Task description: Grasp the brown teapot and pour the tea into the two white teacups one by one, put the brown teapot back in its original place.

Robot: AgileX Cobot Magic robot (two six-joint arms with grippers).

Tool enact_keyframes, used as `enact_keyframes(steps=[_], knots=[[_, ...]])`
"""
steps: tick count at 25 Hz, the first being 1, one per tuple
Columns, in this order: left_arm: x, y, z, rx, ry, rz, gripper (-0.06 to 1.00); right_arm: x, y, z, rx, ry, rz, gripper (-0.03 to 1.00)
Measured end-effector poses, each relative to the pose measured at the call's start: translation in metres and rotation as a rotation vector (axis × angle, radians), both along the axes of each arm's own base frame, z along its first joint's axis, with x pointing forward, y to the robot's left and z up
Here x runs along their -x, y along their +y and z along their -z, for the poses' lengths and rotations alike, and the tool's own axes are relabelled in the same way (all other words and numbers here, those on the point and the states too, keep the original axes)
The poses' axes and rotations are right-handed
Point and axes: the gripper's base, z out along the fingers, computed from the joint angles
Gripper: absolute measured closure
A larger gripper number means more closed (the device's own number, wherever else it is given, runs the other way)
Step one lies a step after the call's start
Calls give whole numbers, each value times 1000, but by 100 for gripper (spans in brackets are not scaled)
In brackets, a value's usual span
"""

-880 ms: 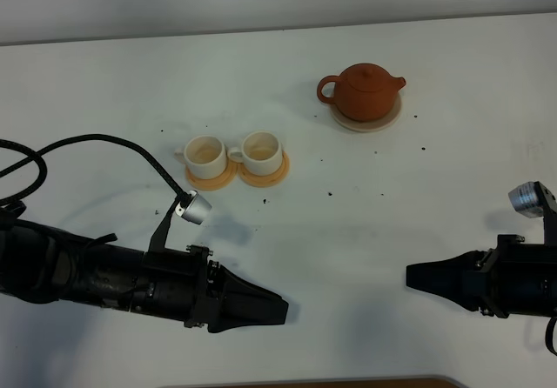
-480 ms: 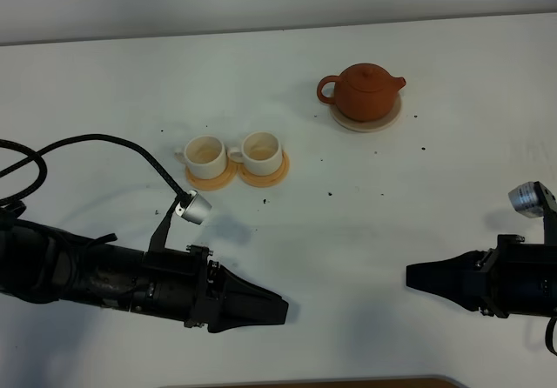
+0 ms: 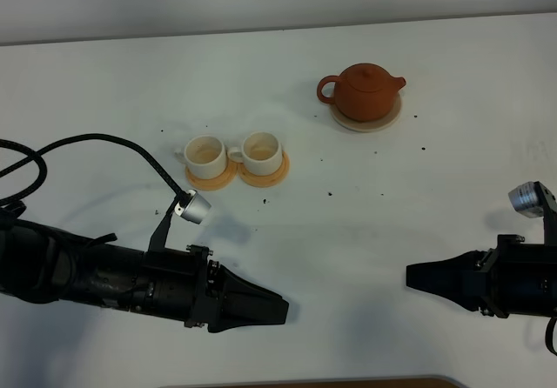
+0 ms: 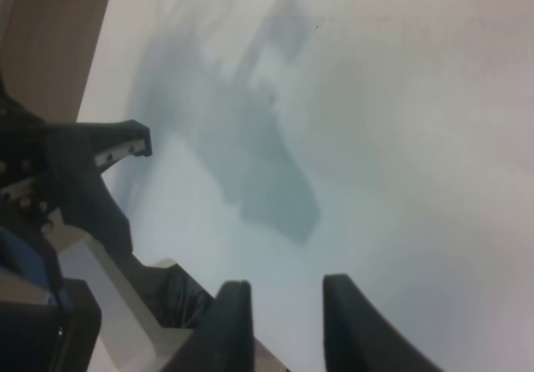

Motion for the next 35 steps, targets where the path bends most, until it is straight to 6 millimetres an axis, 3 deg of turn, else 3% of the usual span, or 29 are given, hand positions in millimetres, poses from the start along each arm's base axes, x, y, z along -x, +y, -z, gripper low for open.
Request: enact_keyframes(steps=[15,22,30,35], knots=[[0,0,-1,3,30,-15,58,0,0,0,0,0,0,72],[-21,-6,-10,16,39,-50,58,-2,1,-2,-18,-7,-4,73],[-56,-16,-37,-4,75,10,58,-33,10,-19,-61,-77,2,73],[-74,-17,-69,-92,26,45,58,-56,17,-35,-50,-96,-45,73]])
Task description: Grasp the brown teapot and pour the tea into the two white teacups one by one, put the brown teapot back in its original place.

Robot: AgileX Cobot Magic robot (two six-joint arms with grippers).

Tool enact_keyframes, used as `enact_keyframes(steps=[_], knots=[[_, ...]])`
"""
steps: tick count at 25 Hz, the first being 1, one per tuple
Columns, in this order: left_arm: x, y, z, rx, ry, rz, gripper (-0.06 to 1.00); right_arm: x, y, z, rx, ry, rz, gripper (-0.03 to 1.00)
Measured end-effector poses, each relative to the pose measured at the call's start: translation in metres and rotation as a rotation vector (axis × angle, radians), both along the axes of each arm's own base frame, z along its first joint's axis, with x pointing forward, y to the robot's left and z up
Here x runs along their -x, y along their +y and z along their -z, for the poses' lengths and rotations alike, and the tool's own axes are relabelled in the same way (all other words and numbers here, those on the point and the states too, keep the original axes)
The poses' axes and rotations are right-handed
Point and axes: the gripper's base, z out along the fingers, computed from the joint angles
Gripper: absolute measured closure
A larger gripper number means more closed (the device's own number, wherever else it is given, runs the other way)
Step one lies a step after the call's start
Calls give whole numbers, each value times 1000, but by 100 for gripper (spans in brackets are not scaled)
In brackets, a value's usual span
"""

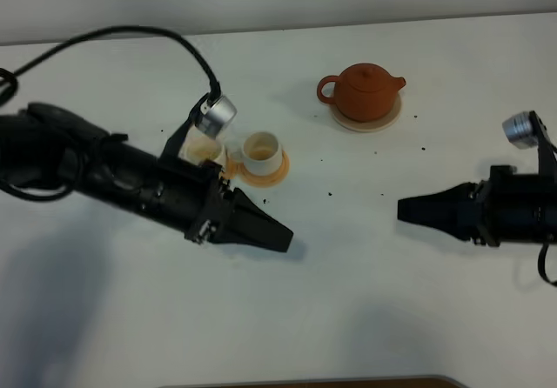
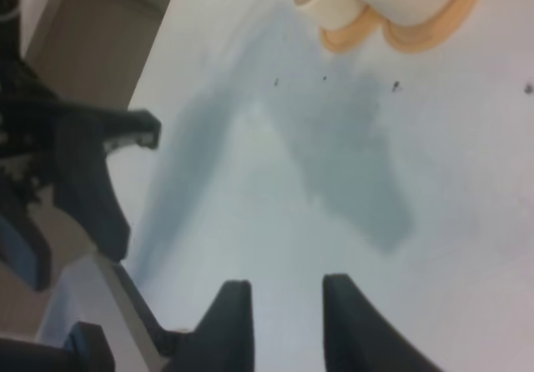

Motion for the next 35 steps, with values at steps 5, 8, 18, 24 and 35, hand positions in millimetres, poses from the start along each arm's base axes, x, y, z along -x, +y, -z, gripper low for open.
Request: enact_keyframes(steps=[5,8,18,24,35], knots=[[-2,9,-37,-141,-95,-58,58,-25,5,-19,63,-13,-45,73],[4,21,-55,-258,-146,-122,58,-40,7,-32,110,-28,-61,73],[40,72,-101,-657,-211,-448,58,-72,17,-73,243,-132,-19,73],[78,102,-90,-833,-196,-615,58,-70,41,-80,305,-198,-48,73],[157,130,-70,-787,-330,-751,58,-69,46,-80,320,-215,-48,73]])
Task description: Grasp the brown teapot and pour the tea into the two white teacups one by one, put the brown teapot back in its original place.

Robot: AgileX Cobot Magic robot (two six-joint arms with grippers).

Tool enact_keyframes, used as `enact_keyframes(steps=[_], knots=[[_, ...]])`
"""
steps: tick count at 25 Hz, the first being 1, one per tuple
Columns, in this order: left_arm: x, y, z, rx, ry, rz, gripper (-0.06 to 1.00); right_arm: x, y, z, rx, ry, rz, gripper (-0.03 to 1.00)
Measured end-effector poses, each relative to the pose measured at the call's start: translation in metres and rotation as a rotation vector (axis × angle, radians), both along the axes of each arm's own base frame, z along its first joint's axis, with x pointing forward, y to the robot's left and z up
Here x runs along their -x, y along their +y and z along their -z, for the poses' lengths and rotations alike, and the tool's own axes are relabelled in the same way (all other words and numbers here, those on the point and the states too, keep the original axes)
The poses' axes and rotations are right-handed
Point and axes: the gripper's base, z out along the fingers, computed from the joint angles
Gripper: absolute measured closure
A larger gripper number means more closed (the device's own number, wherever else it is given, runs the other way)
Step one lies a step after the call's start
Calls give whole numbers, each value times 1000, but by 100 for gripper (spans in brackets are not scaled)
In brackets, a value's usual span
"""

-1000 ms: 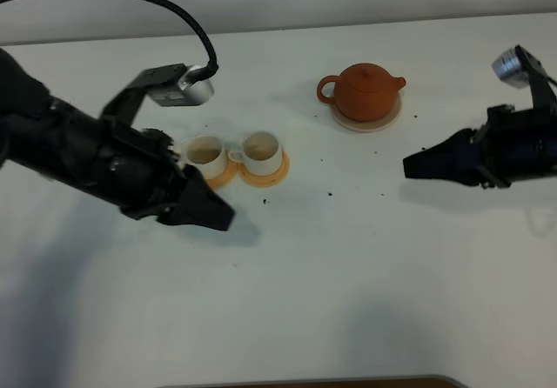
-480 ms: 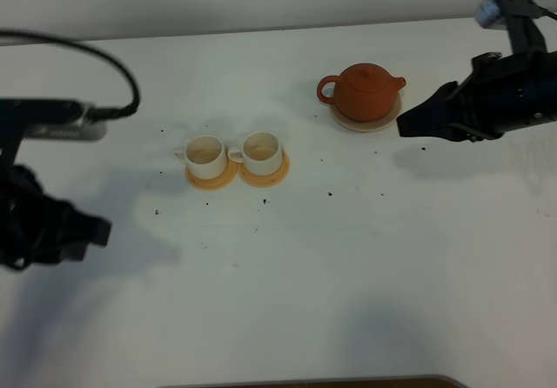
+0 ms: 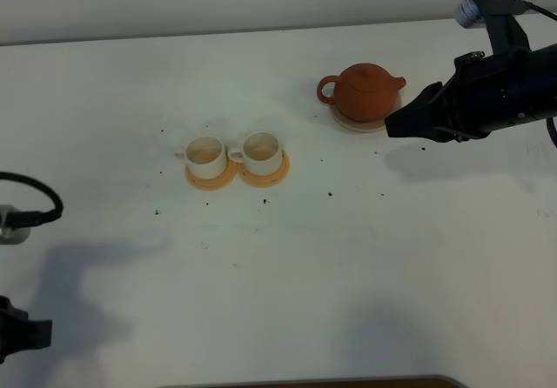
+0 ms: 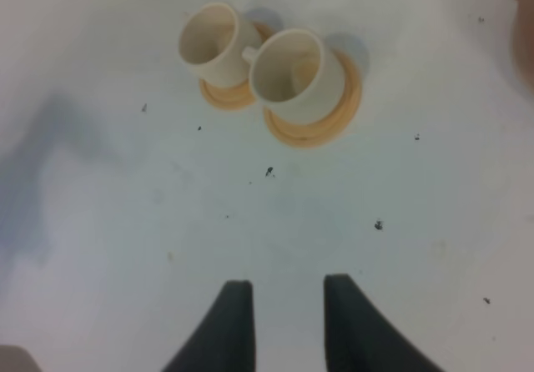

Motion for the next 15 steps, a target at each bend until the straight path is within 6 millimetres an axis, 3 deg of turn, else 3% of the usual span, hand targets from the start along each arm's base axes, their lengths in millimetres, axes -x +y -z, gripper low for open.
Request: enact_keyframes(steps=[9,15], knots=[[48,4,-22,88,-272,134,58,0,0,0,1,1,-3,73],[74,3,-17,121,-219,225,58,2,0,0,-3,14,-18,73]])
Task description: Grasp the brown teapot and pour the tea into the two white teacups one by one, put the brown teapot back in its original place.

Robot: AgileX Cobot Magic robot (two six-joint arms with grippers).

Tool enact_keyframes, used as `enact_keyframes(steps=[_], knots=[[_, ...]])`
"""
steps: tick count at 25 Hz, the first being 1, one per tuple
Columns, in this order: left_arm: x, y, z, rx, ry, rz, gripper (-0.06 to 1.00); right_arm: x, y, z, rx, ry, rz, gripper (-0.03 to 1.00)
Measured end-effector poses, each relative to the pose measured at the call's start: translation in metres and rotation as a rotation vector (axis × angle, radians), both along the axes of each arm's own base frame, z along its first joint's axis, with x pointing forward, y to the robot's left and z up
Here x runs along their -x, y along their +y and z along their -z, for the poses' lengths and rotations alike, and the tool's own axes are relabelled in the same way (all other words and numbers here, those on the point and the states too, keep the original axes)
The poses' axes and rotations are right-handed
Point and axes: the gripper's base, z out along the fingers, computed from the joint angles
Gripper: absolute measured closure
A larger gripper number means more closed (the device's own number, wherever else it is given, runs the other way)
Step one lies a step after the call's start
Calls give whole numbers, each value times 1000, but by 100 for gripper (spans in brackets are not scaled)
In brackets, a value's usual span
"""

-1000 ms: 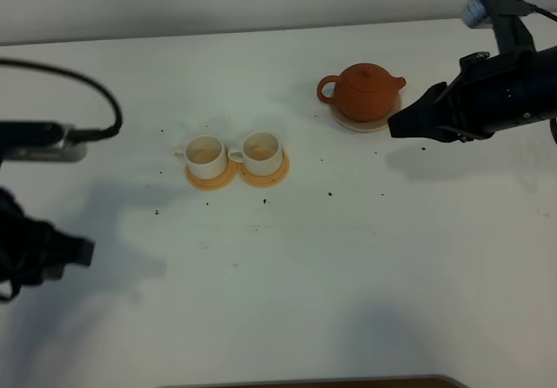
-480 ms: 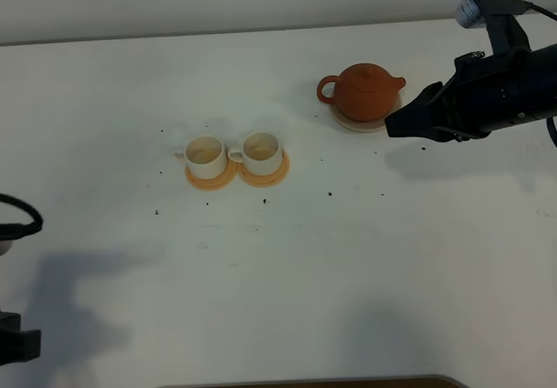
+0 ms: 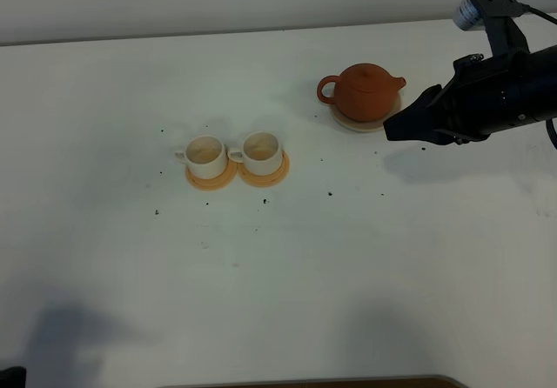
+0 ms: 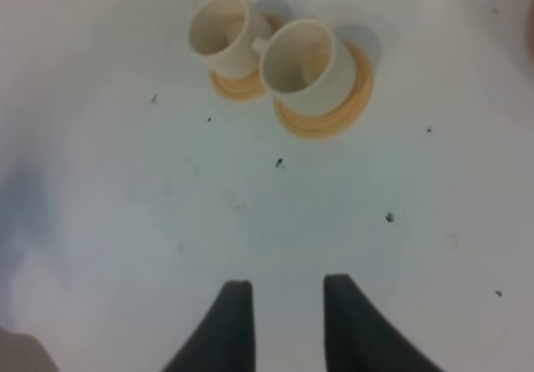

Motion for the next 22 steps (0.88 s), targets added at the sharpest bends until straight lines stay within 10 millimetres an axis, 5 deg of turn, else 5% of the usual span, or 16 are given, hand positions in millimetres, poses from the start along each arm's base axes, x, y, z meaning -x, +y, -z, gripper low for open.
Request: enact_keyframes(steps=[12,22], knots=[[7,2,-1,19,-35,-14,58,3,1,0,-7,22,-26,73],[31,10,-5,40,-224,-259,58,3,1,0,-7,20,-23,73]])
